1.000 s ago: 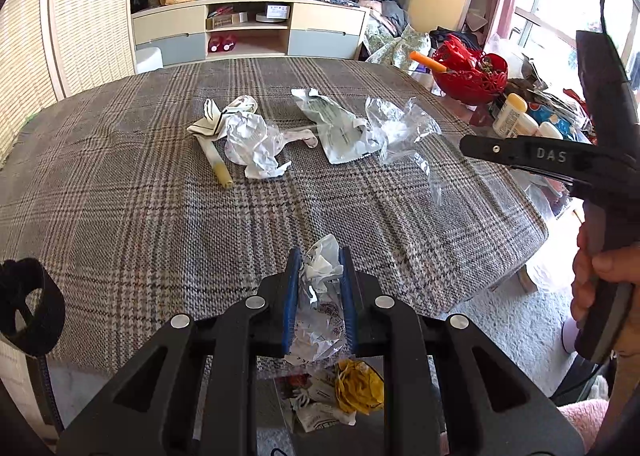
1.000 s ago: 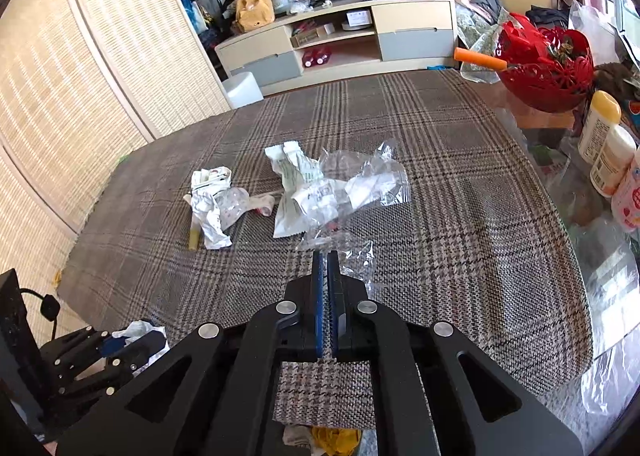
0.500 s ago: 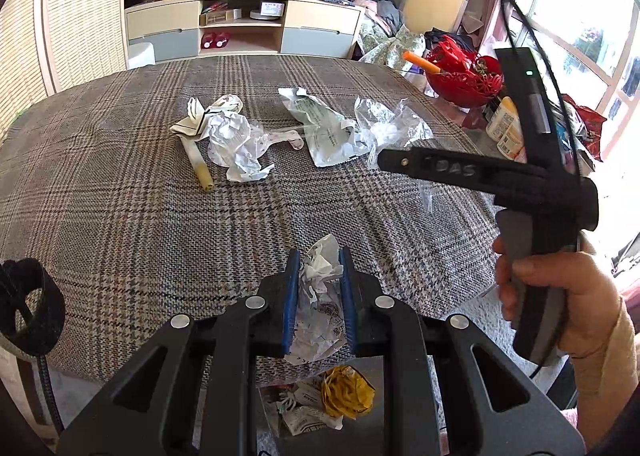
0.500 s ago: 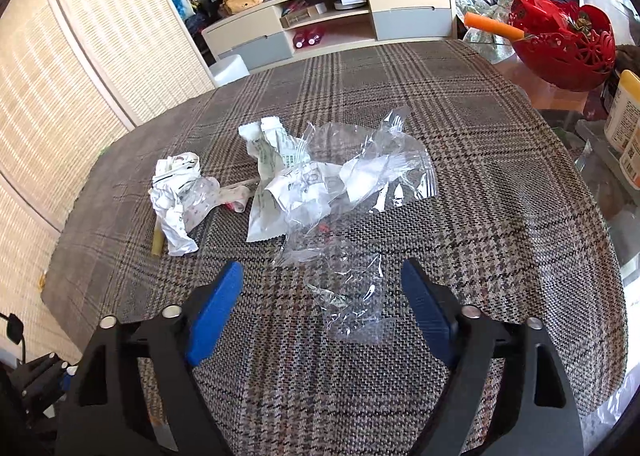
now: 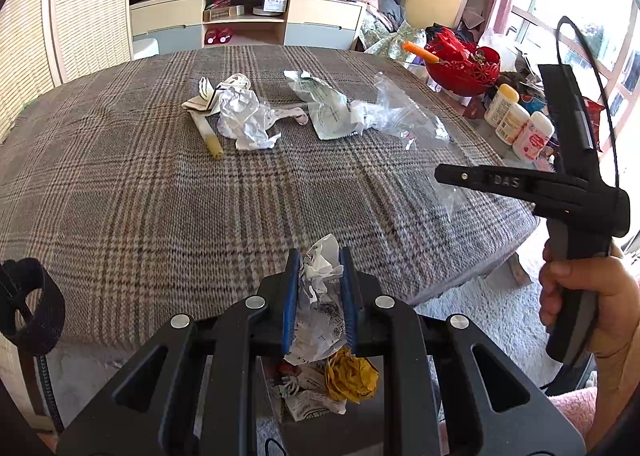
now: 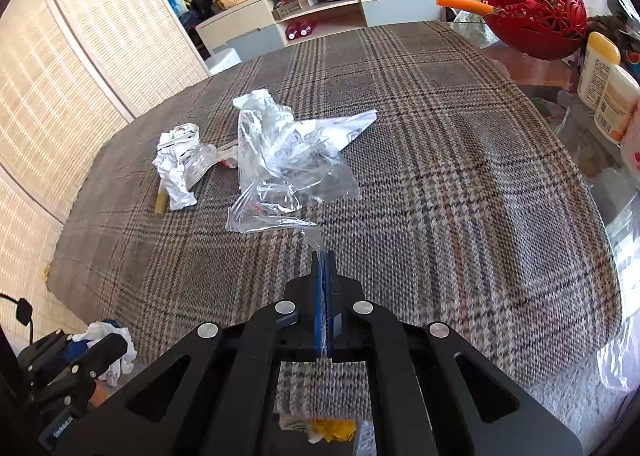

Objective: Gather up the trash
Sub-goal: 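Carry the tissue and plastic bag to the bin and open both tools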

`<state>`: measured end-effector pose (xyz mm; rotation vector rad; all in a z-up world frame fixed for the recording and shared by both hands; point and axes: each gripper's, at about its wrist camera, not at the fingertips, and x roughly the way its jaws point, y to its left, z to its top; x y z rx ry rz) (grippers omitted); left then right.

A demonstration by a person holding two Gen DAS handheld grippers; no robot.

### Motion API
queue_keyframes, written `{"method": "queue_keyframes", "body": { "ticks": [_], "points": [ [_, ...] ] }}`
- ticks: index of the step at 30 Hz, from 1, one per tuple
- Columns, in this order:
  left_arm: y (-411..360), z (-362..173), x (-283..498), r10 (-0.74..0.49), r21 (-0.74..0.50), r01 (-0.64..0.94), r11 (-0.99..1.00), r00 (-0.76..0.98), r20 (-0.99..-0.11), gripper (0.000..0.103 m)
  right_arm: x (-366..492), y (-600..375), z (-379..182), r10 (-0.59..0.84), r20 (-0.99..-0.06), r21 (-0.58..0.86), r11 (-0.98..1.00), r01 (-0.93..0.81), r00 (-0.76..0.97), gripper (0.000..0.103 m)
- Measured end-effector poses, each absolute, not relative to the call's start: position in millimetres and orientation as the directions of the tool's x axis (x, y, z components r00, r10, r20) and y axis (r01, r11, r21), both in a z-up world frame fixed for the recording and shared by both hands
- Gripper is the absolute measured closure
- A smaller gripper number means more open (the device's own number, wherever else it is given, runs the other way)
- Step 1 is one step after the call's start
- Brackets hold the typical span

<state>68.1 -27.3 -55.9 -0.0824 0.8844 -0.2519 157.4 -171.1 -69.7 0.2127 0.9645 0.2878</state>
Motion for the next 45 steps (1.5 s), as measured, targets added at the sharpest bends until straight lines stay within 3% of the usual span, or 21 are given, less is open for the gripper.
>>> {"method": "queue_keyframes", "body": {
  "ticks": [16,32,45],
  "points": [
    [-49,-83,-18,-0.272,-0.161,0.233,0.959,0.602,-0.75,0.085,12,-158,-69,0.442,-0.71,0.333,0.897,-0.293,0.547,0.1],
    [-58,-171,-51,-0.259,-0.184,0.203,0.962,0.45,-0.855,0.085,-12,-149,-173,0.379,-0.877,0.324,0.92,-0.22,0.294,0.1],
    [-59,-221,-32,-0.227,-0.181,0.161,0.97,0.337,-0.914,0.08,5,-137,-201,0.371,-0.897,0.338,0.926,-0.167,0.241,0.097]
  ]
}}
